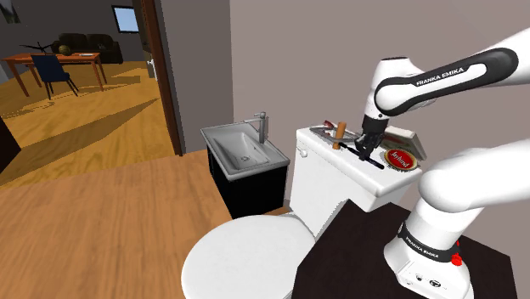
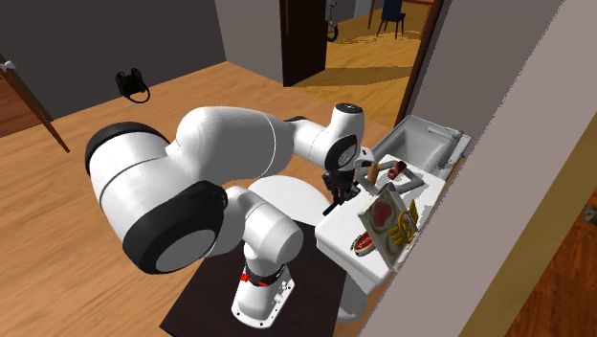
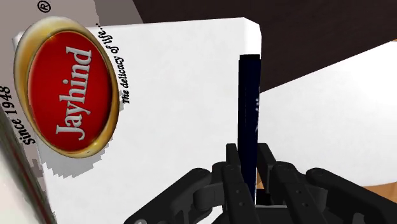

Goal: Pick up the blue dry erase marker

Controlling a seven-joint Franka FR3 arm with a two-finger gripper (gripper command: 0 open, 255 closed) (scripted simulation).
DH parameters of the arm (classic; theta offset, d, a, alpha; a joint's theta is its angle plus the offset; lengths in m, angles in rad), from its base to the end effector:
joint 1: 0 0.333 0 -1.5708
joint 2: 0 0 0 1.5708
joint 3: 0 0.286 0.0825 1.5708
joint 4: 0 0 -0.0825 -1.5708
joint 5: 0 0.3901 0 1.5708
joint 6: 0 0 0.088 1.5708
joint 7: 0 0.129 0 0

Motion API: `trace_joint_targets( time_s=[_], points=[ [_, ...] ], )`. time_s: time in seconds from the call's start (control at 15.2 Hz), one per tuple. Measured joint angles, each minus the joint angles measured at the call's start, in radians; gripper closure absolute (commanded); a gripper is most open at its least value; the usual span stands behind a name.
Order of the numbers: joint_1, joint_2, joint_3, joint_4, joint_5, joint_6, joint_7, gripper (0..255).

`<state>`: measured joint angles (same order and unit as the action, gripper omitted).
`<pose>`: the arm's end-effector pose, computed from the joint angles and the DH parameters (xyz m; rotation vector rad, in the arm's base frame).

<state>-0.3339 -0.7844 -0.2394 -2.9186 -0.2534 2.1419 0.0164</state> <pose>0.2737 -0.1667 0.3214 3.0402 -0.5907 -0.0094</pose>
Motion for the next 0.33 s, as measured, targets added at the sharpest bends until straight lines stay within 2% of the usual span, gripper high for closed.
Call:
trace_joint_targets(
  time_s=[0.33],
  points=[
    [0.002, -0.04, 0.009, 0.044, 0.012, -0.083, -0.008, 255]
  ],
)
